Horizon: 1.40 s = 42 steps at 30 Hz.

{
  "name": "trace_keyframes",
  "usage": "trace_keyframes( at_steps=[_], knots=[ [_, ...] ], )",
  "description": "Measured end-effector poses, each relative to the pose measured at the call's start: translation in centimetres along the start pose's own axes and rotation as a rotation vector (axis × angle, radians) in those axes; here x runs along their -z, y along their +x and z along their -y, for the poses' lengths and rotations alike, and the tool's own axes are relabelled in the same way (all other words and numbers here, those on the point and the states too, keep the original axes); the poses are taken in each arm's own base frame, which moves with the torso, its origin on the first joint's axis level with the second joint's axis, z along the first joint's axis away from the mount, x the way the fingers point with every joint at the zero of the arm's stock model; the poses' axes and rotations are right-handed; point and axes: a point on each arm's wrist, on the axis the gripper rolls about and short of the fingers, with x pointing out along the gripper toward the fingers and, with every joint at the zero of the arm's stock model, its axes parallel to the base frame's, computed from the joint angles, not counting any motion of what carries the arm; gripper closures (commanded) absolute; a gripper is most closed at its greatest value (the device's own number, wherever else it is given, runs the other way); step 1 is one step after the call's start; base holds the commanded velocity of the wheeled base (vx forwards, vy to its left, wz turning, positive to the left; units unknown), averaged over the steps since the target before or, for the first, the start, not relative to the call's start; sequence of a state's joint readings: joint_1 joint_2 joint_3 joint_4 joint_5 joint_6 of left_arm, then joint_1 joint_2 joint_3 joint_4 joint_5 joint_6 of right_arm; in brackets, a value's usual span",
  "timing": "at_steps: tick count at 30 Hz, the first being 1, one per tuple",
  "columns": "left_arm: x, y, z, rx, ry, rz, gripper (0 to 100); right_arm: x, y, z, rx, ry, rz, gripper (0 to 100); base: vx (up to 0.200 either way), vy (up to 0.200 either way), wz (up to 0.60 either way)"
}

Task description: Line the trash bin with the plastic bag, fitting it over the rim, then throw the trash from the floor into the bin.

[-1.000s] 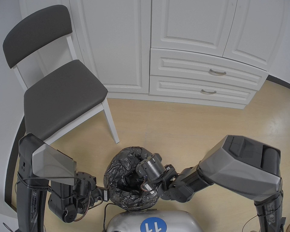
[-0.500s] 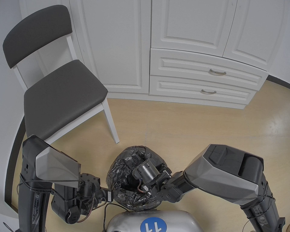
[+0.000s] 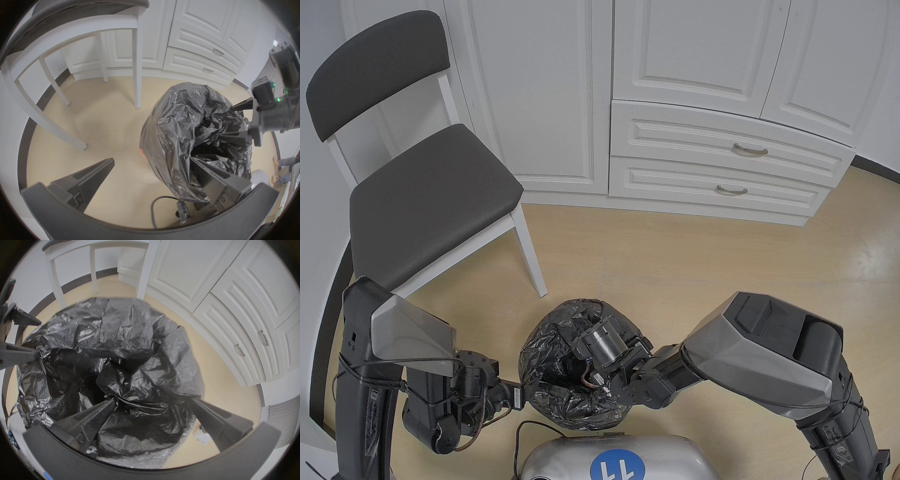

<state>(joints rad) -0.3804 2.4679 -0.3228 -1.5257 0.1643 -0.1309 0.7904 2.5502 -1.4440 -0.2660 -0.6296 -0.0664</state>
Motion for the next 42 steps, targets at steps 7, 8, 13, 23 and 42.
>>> trace_keyframes(
  at_steps=[7,8,13,23,42],
  knots=[
    [-0.3,0.7,-2.0,-0.072,-0.019,-0.001,0,-0.1,1.1,1.7,0.041,0.03,-0.022,0,0.0,0.0,0.0],
    [-0.4,0.8,-2.2,-0.075,-0.023,0.003,0,-0.2,1.2,1.9,0.043,0.036,-0.02,0,0.0,0.0,0.0],
    [-0.7,0.9,-2.1,-0.068,-0.026,0.025,0,-0.1,1.7,2.8,0.054,0.052,-0.029,0,0.0,0.0,0.0],
    [-0.9,0.7,-1.9,-0.059,-0.03,0.033,0,-0.6,1.2,2.8,0.049,0.063,-0.013,0,0.0,0.0,0.0],
    [-2.7,-1.9,0.4,0.026,-0.041,0.098,0,-3.3,-2.9,1.7,-0.056,0.108,0.095,0,0.0,0.0,0.0]
  ],
)
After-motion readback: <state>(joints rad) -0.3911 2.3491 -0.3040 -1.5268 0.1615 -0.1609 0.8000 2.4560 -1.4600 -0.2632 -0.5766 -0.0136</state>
